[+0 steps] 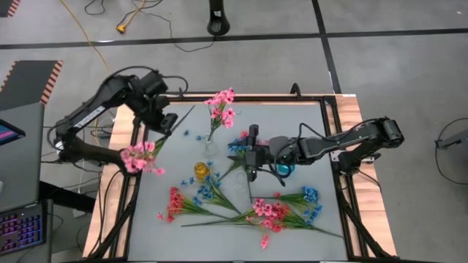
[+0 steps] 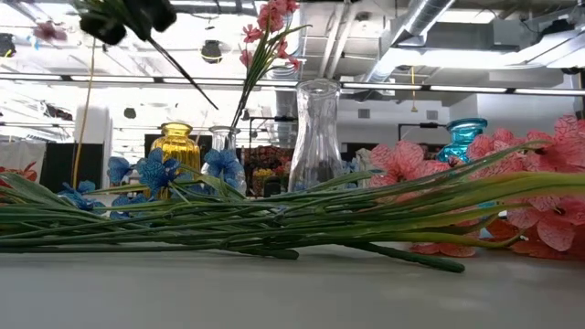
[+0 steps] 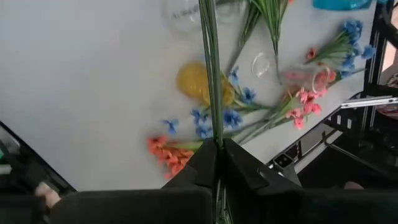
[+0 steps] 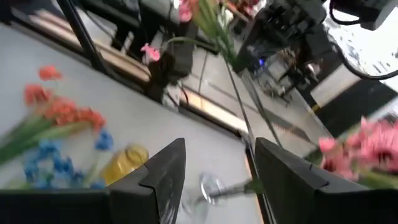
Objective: Sort flowers into vase by color
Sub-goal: Put the top pink flowers into the top transparent vase
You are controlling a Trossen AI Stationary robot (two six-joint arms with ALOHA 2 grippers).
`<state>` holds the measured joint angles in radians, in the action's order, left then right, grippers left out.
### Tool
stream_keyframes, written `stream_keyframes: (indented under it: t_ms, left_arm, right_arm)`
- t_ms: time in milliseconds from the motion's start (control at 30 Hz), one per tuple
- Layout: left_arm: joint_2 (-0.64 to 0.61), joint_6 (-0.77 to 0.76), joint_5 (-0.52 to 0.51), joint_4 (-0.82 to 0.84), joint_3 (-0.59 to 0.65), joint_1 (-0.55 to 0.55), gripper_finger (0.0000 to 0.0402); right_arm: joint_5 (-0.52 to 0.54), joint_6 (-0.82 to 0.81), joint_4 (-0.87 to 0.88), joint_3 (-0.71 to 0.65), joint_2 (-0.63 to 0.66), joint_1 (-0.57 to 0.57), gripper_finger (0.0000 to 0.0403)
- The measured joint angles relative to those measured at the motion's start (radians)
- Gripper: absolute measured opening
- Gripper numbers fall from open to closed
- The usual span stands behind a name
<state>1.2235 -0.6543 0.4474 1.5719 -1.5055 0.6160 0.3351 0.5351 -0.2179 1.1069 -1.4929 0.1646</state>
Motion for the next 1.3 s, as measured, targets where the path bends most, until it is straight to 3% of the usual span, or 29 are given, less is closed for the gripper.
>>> stream_keyframes:
  t_ms: [400,667,867,1000,1300]
  left_arm:
    - [-0.06,-0.382,-0.101,-0.007,0.001,-0.365,0.0002]
    - [-0.026,-0.536,-0.123,-0.186,0.002,-0.543,0.0002]
    - [0.027,-0.599,-0.13,-0.266,0.002,-0.632,0.0002]
    - [0.071,-0.608,-0.112,-0.305,0.002,-0.669,0.0002]
    - [0.126,-0.599,-0.068,-0.368,0.002,-0.702,0.0002]
  right_arm:
    - [-0.129,0.016,-0.141,0.0,-0.001,0.016,0.0219]
    - [-0.128,0.127,-0.299,0.015,-0.105,0.042,0.0219]
    - [-0.075,0.299,-0.303,0.126,-0.261,0.056,0.0219]
    - [-0.014,0.312,-0.296,0.228,-0.35,0.057,0.0219]
    - [-0.015,0.314,-0.123,0.363,-0.443,0.066,0.0219]
